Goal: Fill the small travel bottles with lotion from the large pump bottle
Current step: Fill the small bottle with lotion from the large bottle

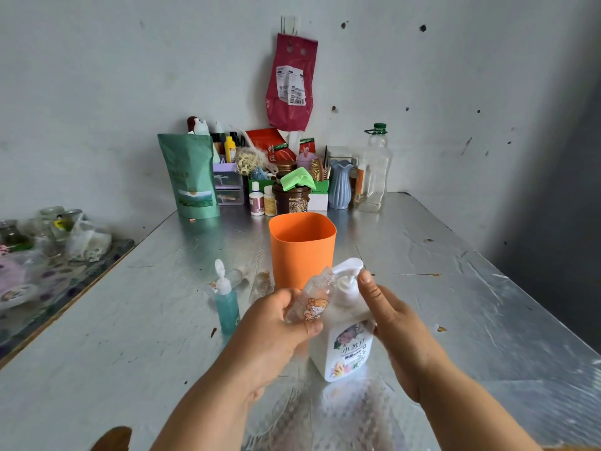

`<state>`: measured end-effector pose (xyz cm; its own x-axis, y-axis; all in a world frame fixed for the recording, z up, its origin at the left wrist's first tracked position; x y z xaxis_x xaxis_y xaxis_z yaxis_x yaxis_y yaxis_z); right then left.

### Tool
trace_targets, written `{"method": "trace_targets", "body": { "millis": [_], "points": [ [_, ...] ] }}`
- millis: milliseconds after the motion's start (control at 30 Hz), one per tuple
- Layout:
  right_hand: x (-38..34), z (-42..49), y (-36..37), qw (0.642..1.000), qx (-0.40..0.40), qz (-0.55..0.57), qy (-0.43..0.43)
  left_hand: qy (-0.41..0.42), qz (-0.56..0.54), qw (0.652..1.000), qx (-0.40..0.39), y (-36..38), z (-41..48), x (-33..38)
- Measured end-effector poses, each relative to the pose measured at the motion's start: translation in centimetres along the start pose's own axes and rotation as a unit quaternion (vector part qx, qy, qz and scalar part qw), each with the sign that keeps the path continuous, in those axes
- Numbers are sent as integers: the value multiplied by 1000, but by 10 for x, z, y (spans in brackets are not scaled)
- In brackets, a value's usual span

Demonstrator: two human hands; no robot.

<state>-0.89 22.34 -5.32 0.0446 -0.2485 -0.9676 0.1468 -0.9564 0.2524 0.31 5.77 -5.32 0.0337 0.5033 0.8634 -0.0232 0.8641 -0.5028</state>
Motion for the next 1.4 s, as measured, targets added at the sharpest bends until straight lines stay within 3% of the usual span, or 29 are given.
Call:
{"method": "trace_targets", "body": {
  "millis": [367,700,900,1400],
  "points": [
    [7,-7,-5,999,35,-23,11,4,-3,1000,-4,-1,-1,-2],
    [26,-9,-9,983,95,-156,-22,-2,-35,999,-9,-1,-1,-7],
    [33,-7,-4,952,137,-265,-65,-6,-34,999,-5,-2,1,-14],
    [36,38,4,938,165,-301,-53,-53,-82,995,15,-4,-3,-35]
  ]
}}
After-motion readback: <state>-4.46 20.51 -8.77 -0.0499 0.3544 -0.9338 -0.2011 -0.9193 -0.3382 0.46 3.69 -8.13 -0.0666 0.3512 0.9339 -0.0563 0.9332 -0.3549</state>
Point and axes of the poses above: each hand's wrist, its own z-axis towards the middle knuckle, its own y-axis out of the palm, x = y × z, the point moved 5 cm from there along z, towards the middle knuckle, and after that the axes turned 15 degrees about z, right-handed, at the moved point
